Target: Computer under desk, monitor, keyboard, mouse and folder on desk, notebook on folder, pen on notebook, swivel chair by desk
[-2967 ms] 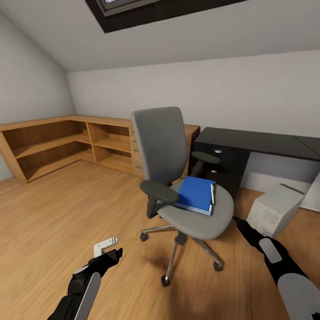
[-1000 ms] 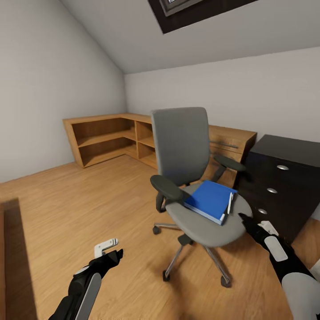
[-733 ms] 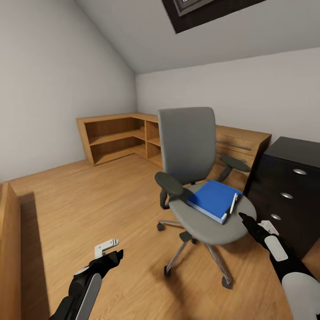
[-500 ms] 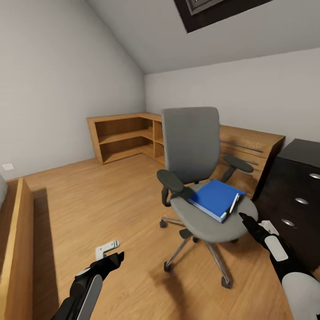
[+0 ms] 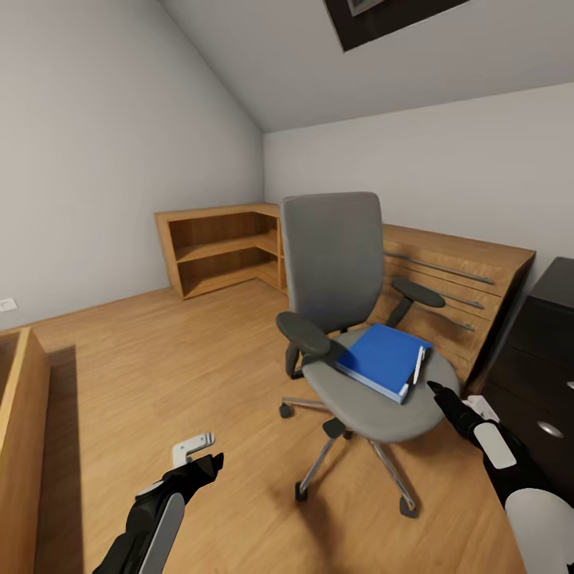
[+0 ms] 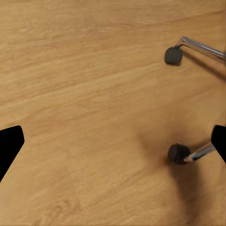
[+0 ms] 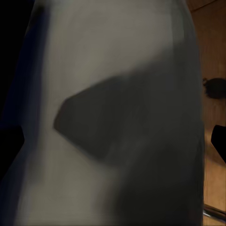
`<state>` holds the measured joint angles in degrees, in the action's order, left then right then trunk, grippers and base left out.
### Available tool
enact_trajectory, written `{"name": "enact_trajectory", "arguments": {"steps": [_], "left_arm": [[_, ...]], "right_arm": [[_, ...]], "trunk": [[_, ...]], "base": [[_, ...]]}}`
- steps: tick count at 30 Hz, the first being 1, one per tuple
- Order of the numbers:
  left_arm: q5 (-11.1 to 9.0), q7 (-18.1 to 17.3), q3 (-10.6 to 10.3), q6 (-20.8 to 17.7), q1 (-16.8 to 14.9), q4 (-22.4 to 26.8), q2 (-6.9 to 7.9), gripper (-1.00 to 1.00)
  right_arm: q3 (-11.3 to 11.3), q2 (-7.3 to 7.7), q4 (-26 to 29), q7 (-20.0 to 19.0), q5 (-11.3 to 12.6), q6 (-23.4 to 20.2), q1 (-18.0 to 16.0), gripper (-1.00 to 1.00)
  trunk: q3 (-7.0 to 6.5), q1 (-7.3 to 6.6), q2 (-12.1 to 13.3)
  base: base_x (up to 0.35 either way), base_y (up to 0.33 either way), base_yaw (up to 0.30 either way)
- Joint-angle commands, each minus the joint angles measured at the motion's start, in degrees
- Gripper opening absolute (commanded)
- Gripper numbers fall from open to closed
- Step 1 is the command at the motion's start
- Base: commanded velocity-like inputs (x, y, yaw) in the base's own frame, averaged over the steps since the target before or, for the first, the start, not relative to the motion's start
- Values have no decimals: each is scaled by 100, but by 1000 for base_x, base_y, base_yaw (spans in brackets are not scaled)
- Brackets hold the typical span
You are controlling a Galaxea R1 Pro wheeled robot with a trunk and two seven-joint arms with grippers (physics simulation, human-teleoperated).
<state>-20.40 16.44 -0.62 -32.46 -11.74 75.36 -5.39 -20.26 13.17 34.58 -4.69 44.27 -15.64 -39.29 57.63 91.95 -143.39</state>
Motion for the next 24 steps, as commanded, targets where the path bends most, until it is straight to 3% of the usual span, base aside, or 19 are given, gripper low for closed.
{"name": "enact_trajectory", "arguments": {"steps": [1, 5, 16, 24], "left_arm": [[-60, 52, -9, -15, -4, 5, 1, 100], [-60, 58, -7, -15, -4, 5, 2, 100], [-60, 61, 5, -1, -4, -4, 3, 100], [-61, 54, -15, 285, -4, -135, -5, 100]], "right_arm": [[-13, -7, -250, -23, 11, -36, 0, 100], [-13, -8, -247, -23, 11, -36, 0, 100], [-13, 1, -242, -31, 11, -36, 0, 100], [-13, -1, -239, -48, 13, -38, 0, 100]], "trunk": [[6, 3, -1], [6, 3, -1], [6, 3, -1], [6, 3, -1]], "base": [[247, 0, 0], [75, 0, 0], [-116, 0, 0], [-147, 0, 0]]}}
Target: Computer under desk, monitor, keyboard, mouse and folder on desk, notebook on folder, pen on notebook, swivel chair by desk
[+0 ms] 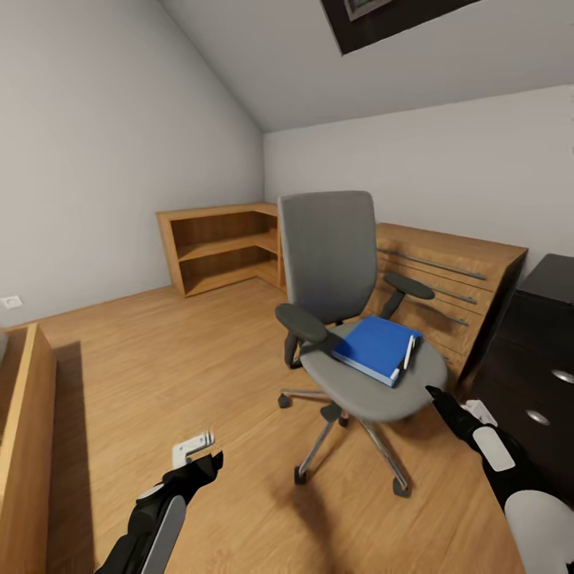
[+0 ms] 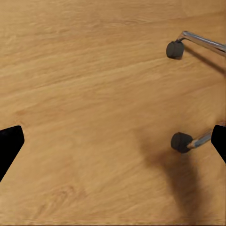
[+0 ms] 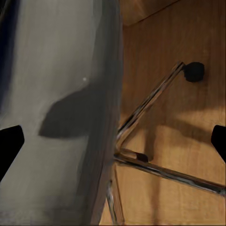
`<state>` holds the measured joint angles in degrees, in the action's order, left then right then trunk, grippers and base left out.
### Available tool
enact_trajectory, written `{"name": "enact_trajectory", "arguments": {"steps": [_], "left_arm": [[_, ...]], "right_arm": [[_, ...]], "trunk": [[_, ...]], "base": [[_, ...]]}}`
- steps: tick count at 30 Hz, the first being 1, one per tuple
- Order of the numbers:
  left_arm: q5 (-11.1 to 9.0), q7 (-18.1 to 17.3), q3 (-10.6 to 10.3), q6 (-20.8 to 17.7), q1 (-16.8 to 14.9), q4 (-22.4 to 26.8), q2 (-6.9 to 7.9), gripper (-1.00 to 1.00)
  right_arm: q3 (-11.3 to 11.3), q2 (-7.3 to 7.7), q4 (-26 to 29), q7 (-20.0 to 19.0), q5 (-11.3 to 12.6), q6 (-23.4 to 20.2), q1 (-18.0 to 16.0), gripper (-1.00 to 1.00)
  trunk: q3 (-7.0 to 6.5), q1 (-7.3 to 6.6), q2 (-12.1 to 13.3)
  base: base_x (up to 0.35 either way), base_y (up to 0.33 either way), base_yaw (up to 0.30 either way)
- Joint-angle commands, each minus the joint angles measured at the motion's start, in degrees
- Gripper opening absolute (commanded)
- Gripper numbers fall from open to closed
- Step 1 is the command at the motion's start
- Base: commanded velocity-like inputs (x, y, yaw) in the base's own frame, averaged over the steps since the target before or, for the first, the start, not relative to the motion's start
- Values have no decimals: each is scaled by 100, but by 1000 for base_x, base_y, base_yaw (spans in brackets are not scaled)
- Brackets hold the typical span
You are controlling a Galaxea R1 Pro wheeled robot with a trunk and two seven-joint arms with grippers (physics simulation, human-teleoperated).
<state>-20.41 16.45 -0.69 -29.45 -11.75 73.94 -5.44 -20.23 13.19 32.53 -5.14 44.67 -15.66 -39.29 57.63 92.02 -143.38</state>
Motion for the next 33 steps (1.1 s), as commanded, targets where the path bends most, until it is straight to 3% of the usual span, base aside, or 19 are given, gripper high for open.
{"name": "enact_trajectory", "arguments": {"steps": [1, 8, 9, 12, 13, 15, 26, 33], "left_arm": [[-60, 52, -10, -14, -3, 2, 1, 100], [-60, 51, -14, -8, -3, -19, -1, 100], [-59, 51, -18, -8, -3, -20, -1, 100], [-59, 51, -18, -8, -3, -20, -1, 100], [-59, 51, -17, -8, -3, -20, -1, 100], [-60, 51, -13, -8, -3, -20, -1, 100], [-57, 51, -82, -8, -3, -22, -2, 100], [-52, 51, -97, -4, -3, -21, -1, 100]], "right_arm": [[-14, -4, -33, -3, -25, -35, 1, 100], [-8, -36, -19, 6, -2, -117, 1, 100], [-21, -93, -13, 5, 2, -379, 1, 100], [-29, -121, -11, 1, 6, -532, 1, 100], [-25, -224, -10, -1, 7, -634, 1, 100], [-6, -268, -10, -4, 7, -847, 1, 100], [35, -569, -10, -22, -2, -869, 1, 100], [37, -612, -10, -22, -10, -869, 1, 100]], "trunk": [[6, -4, -2], [6, -4, -2], [6, -4, -2], [6, -4, -2], [6, -4, -2], [6, -4, -2], [6, -4, -2], [6, -4, -2]], "base": [[-320, 0, 0], [-292, 0, 0], [-226, 0, 0], [-219, 0, 0], [-206, 0, 0], [-141, 0, 0], [-10, 0, 0], [222, 0, 0]]}}
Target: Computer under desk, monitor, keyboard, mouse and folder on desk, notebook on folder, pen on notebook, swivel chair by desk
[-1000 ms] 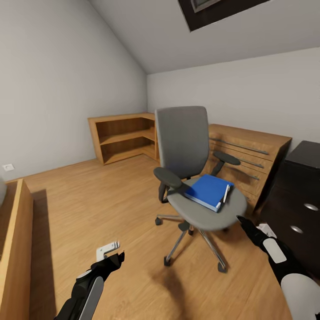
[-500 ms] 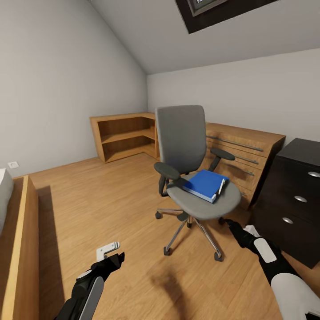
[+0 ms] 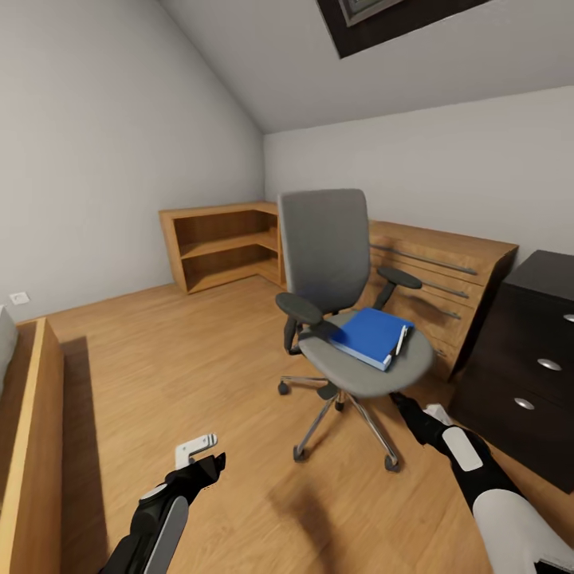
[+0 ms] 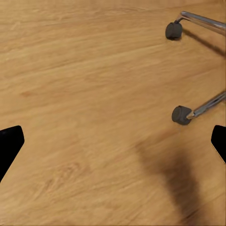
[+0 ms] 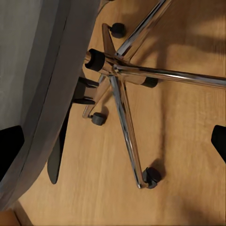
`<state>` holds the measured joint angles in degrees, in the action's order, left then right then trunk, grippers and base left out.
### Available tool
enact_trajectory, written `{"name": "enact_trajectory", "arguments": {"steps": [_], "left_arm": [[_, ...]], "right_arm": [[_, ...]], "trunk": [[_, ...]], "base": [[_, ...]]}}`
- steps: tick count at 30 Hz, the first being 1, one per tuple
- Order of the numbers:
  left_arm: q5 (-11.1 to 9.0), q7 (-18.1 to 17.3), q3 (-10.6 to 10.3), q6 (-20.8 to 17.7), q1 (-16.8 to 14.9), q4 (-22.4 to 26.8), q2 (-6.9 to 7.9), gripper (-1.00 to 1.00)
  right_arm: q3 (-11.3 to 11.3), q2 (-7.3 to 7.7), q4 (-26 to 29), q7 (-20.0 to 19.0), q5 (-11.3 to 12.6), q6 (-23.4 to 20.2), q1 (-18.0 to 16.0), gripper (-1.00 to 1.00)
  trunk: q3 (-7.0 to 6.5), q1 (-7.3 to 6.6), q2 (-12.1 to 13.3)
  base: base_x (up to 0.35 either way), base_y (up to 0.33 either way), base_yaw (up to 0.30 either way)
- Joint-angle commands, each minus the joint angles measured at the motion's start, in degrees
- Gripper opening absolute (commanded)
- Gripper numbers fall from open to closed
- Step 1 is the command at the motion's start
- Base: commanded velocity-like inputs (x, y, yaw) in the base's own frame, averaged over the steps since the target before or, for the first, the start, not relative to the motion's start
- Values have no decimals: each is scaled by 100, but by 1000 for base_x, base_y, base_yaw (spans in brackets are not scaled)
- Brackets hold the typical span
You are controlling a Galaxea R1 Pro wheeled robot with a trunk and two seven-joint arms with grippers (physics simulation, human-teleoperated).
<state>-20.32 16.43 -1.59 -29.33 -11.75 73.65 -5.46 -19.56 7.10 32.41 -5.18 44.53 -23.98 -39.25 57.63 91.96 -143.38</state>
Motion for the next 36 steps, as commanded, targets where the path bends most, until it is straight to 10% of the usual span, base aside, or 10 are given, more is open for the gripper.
{"name": "enact_trajectory", "arguments": {"steps": [1, 36], "left_arm": [[-61, 53, -8, -15, -3, 8, 1, 100], [-51, 77, -210, 239, -3, -79, 8, 100]], "right_arm": [[-30, -9, 2, -18, 4, -36, -4, 100], [-39, -7, 7, -27, -23, -19, -4, 100]], "trunk": [[6, 2, -2], [6, 2, -2]], "base": [[277, 0, 0], [224, 0, 0]]}}
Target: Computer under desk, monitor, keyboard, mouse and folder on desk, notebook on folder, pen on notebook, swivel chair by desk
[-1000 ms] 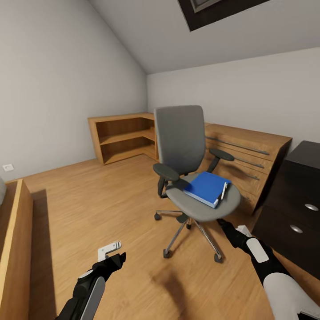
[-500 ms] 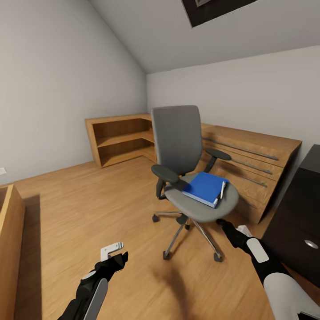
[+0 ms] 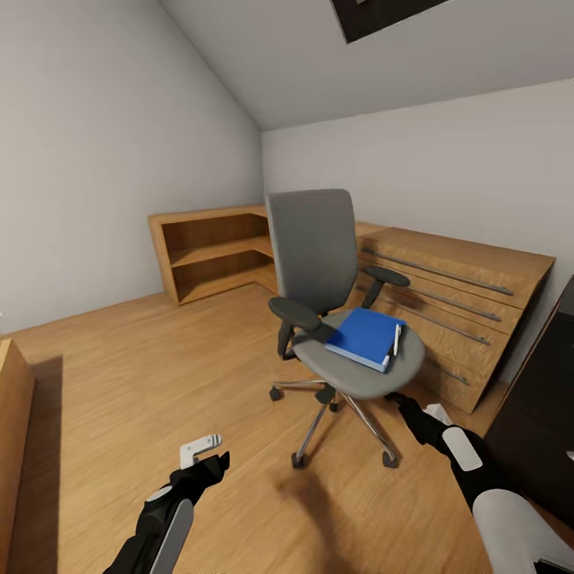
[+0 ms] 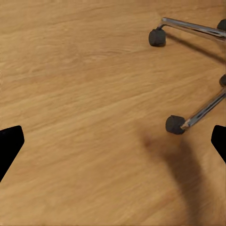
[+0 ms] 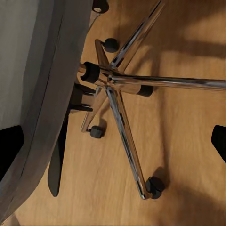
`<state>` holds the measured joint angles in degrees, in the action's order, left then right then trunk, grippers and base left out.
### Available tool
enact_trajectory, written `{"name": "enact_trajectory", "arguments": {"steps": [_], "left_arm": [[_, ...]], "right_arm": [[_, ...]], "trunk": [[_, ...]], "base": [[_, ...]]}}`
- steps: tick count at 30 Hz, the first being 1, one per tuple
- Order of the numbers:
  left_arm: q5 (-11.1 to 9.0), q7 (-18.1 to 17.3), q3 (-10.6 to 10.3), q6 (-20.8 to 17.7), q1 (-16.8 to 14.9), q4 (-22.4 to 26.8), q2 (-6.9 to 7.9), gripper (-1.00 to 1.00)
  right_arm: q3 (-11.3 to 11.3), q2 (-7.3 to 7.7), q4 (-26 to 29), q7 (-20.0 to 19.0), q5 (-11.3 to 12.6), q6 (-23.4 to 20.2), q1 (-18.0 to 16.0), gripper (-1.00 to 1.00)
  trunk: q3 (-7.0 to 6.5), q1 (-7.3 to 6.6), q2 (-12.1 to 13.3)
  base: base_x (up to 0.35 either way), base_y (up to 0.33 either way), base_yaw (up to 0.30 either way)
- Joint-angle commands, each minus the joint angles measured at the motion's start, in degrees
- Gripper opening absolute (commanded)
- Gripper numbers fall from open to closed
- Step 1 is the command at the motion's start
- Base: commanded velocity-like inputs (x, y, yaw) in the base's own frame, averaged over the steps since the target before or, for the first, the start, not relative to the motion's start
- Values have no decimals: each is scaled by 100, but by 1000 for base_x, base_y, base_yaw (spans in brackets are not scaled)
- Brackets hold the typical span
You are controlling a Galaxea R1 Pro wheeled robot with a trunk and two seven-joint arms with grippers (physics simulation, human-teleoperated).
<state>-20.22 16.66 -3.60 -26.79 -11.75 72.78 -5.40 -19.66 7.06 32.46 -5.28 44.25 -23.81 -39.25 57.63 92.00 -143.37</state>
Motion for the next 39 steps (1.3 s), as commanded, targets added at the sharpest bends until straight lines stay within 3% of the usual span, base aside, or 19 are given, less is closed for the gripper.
{"name": "enact_trajectory", "arguments": {"steps": [1, 15, 20, 24, 25, 27, 29, 30, 32, 36, 38, 39], "left_arm": [[-61, 52, -9, -16, -3, 8, 1, 100], [-61, 55, -17, -13, -3, 6, -5, 100], [-61, 56, -18, -11, -3, 8, -5, 100], [-57, 56, -64, -11, -3, 8, -5, 100], [-65, 36, -88, -13, -3, 8, -4, 100], [-68, 43, -91, -12, -3, 8, -5, 100], [-69, 55, -89, -11, -3, 15, -5, 100], [-69, 64, -89, -11, -3, 28, -5, 100], [-69, 71, -90, -11, -3, 40, -7, 100], [-69, 93, -95, 26, -3, 158, -17, 100], [-66, 88, -96, 165, -3, 239, -19, 100], [-64, 85, -96, 244, -3, 264, -16, 100]], "right_arm": [[-29, -3, 4, -17, 5, -36, -4, 100], [-25, 16, 74, -17, -20, -20, 2, 100], [-22, 4, 1025, -11, -21, -33, 116, 100], [-20, -2, 1977, 5, -23, -42, 537, 100], [53, -9, 2706, 44, -122, -44, 850, 100], [258, -11, 3283, 222, -352, -61, 1045, 100], [419, -13, 3641, 467, -519, -122, 1162, 100], [537, -14, 3972, 785, -626, -188, 1273, 100], [606, -39, 4245, 1144, -682, -229, 1346, 100], [713, -314, 4753, 2117, -796, -310, 1412, 100], [1206, -505, 5119, 3277, -1108, -503, 1423, 100], [1672, -572, 5326, 4094, -1247, -593, 1426, 100]], "trunk": [[6, -2, -3], [6, -2, -3], [6, -2, -3], [-61, -10, 1], [-83, -12, 3], [-127, -18, 5], [-172, -23, 8], [-194, -25, 9], [-238, -30, 12], [-314, -99, 134], [-350, -143, 214], [-368, -165, 254]], "base": [[-137, 0, 0], [-305, 0, 0], [-336, 0, 0], [-336, 0, 0], [-120, 0, 0], [-50, 0, 0], [-23, 0, 0], [-10, 0, 0], [-6, 0, 0], [-2, 0, 0], [0, 0, 0], [0, 0, 0]]}}
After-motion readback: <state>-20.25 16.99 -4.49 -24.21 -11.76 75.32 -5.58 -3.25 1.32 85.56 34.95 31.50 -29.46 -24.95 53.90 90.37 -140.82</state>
